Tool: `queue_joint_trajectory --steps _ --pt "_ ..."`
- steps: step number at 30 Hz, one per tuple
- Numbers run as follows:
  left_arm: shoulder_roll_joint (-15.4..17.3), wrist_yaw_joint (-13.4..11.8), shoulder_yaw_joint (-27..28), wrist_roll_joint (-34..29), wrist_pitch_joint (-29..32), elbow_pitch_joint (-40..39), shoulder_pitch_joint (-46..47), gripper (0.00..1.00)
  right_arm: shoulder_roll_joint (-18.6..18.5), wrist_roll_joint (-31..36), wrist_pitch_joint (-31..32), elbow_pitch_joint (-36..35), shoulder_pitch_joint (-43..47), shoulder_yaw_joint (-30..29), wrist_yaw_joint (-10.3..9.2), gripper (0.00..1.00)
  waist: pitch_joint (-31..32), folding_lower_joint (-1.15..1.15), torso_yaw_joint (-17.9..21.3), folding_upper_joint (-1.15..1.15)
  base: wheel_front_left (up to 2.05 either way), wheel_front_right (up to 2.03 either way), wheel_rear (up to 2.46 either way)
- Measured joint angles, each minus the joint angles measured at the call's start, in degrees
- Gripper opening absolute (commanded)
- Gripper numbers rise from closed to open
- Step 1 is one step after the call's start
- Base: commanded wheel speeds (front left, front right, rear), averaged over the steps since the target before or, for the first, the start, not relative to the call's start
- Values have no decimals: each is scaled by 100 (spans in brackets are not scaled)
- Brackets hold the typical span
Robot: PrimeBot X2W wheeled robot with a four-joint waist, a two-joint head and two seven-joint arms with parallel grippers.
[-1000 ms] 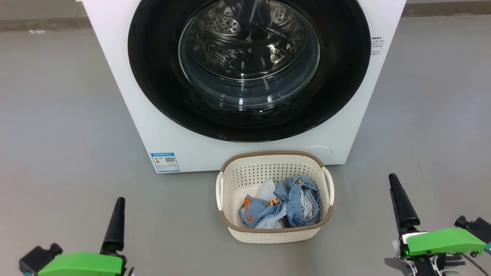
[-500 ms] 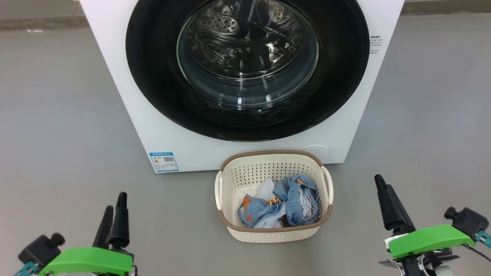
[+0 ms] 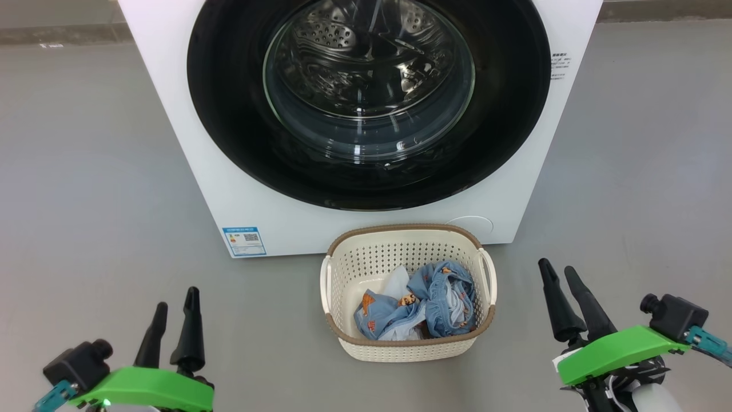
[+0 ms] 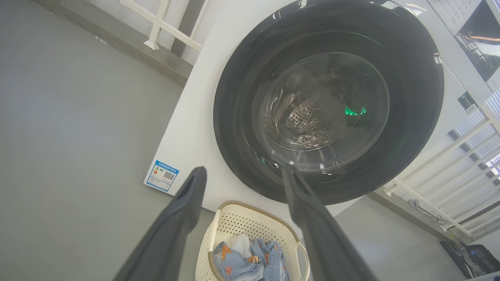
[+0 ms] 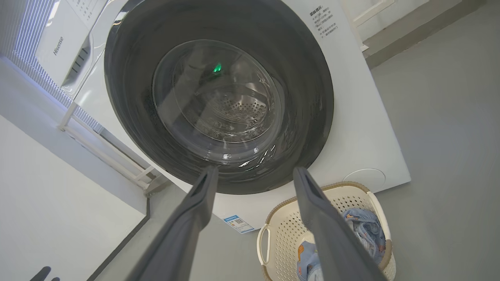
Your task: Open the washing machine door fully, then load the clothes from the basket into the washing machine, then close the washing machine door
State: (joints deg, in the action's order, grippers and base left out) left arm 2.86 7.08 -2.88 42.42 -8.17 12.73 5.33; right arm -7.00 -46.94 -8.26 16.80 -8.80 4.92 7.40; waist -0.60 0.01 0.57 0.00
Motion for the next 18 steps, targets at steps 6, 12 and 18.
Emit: queue_joint_trajectory --steps 6,12,18 --pt "-8 0 -16 -641 -113 40 64 100 -23 628 -120 75 -91 66 0 100 7 0 11 0 0 0 0" --pt "-18 1 -2 -1059 -201 141 66 100 -29 1143 -196 149 -92 103 0 100 19 0 17 0 0 0 0" --pt "-24 -2 9 -1560 -301 157 98 100 -29 1544 -269 253 -126 122 0 100 29 0 17 0 0 0 0"
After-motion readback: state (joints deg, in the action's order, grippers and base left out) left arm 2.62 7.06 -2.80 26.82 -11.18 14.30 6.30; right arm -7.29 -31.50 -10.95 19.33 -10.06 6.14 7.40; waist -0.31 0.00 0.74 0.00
